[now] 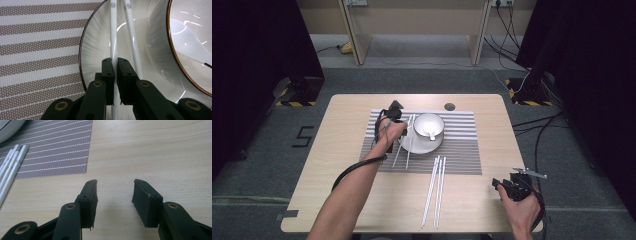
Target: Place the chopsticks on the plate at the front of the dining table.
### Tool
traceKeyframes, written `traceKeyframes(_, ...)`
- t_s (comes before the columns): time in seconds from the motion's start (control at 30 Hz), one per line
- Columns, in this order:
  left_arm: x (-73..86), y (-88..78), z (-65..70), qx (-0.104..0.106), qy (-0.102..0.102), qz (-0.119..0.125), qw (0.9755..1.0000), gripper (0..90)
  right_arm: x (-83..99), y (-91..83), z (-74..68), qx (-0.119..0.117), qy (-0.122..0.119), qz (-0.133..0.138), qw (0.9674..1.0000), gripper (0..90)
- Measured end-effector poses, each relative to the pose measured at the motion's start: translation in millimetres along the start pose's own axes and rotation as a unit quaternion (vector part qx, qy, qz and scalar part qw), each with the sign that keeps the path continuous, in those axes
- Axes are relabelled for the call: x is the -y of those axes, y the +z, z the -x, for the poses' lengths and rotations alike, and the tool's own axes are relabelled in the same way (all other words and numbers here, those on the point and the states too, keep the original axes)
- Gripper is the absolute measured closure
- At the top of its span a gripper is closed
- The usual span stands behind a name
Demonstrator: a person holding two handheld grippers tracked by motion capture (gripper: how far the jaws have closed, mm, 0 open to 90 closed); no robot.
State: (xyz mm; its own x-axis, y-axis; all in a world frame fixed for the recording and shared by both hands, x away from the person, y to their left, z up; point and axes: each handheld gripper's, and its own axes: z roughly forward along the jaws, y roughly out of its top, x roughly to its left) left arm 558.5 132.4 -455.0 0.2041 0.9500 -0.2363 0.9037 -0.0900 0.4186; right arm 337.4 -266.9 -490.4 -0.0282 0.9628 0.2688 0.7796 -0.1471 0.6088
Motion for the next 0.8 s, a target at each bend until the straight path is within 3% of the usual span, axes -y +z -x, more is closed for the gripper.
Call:
traceKeyframes(0.27, 0.5, -5.7, -0.7, 0.015, -0.002, 0.005, 0.9999, 74.1, 0.0, 0.0, -0.1, 0.001, -0.001, 0.0, 1.0, 54.4)
traceKeyframes(0.43, 3.0, -19.1, -4.0, 0.026, 0.006, 0.009, 0.9996, 72.0, 0.1, 0.2, -0.3, 0.001, -0.001, -0.001, 1.0, 54.5)
traceKeyframes(0.8, 24.1, -41.0, -15.1, 0.039, 0.032, 0.0, 0.9987, 69.3, 0.2, 0.8, -2.0, 0.003, -0.002, -0.001, 1.0, 54.4)
